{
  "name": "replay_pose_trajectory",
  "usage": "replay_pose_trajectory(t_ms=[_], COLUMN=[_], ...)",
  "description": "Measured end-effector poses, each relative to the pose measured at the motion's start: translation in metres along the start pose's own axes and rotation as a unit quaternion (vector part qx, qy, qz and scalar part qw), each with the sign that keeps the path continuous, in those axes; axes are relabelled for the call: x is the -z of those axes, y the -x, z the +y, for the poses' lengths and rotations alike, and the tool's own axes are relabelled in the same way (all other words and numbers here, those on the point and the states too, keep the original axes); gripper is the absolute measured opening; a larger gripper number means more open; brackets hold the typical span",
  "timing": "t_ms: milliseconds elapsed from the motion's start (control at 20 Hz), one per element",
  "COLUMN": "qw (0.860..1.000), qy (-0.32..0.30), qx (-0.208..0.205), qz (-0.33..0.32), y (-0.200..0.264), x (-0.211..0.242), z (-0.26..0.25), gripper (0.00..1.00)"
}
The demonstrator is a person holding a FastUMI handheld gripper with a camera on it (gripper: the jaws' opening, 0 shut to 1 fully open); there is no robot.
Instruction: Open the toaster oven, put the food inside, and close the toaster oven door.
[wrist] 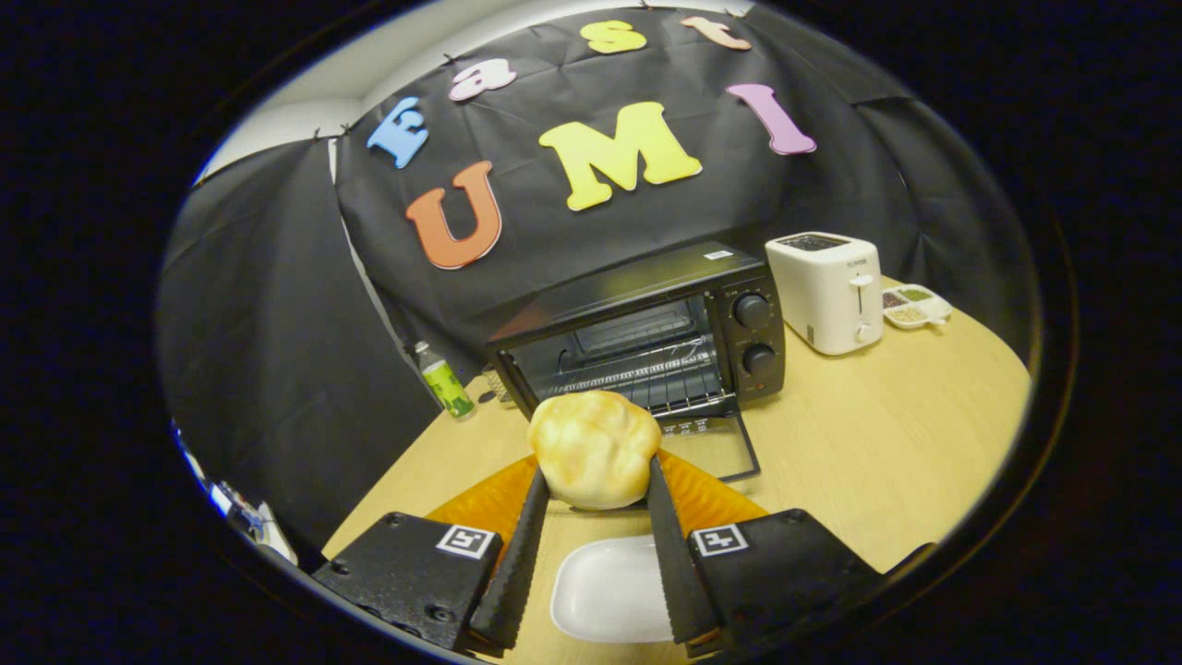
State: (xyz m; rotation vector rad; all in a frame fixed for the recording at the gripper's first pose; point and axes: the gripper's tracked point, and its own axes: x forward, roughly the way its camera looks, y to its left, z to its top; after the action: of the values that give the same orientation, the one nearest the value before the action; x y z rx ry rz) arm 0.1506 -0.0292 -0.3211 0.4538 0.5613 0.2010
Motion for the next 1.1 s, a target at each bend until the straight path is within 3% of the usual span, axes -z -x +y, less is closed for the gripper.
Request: replay_pose_trajectory(t_ms=[200, 550, 900, 1100], qw=[1.0, 0.997, 0.995, 0.992], qy=[0.01, 0.049, 0.053, 0.079], qx=[0.017, 0.061, 0.073, 0.094], qz=[-0.012, 0.026, 0.042, 0.029], y=[-0.053, -0.162, -0.22, -0.226], x=[-0.032, -0.03, -0.036, -0.045], z=[-0.011, -0.042, -0.058, -0.064], gripper=[0.64, 0.64, 0.64, 0.71])
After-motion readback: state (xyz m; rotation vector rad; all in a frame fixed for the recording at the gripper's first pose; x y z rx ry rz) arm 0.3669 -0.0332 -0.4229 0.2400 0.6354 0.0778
